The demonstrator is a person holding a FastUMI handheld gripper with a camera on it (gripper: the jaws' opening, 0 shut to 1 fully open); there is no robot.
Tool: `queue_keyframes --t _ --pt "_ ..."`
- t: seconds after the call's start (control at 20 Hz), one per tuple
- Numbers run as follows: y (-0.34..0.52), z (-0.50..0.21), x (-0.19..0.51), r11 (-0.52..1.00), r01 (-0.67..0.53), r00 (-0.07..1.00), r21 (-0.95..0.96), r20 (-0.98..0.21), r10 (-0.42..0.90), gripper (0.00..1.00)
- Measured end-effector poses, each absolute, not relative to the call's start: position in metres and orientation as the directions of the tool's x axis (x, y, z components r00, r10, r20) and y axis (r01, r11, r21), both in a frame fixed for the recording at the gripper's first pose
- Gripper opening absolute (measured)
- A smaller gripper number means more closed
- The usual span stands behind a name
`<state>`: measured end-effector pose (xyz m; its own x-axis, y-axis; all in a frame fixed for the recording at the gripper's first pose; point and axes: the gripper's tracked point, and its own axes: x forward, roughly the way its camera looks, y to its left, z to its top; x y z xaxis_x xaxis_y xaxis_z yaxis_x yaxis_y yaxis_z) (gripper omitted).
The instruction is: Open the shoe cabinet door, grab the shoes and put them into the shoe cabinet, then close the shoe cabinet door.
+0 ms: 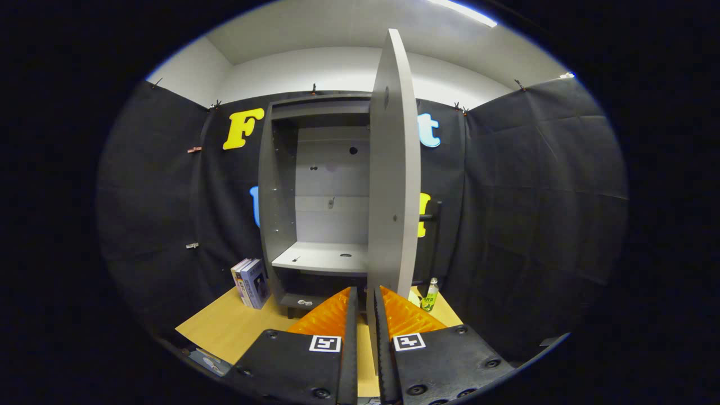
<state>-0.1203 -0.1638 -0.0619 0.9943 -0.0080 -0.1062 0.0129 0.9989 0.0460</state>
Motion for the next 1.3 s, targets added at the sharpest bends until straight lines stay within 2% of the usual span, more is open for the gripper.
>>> queue_keyframes --t 0.4,0.75,1.3 --pt "-0.090 -0.145 -0.095 0.997 -0.066 0.960 0.052 -0.268 0.077 0.18" --pt "-0.021 -0.235 -0.046 0.997 -0.046 0.904 0.060 -0.422 0.067 0.17" --pt "0.022 -0.410 -0.008 0.999 -0.004 0.749 0.053 -0.662 0.038 0.17"
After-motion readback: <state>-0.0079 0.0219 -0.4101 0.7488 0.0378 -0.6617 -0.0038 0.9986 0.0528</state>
